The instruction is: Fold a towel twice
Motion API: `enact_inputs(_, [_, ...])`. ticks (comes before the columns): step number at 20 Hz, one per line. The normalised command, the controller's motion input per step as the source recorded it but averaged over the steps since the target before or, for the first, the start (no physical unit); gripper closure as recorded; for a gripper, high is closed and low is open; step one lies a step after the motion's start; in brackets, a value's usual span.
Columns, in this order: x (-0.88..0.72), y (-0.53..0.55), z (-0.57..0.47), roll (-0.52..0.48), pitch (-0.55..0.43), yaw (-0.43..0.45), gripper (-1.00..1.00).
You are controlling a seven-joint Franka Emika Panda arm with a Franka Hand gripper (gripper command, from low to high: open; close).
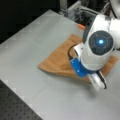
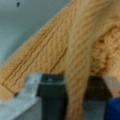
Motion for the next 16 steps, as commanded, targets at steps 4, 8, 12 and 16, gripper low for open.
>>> enact_inputs(4, [-0.54, -0.20, 0.04, 0.151, -0.007, -0.027, 1.00])
enact_inputs(8, [-0.59, -0.18, 0.04, 0.166, -0.036, 0.044, 1.00])
enact_inputs(12, [-0.61, -0.13, 0.07, 0.153, -0.027, 0.067, 1.00])
enact_inputs(16, [-0.70, -0.08, 0.11, 0.137, -0.020, 0.072, 1.00])
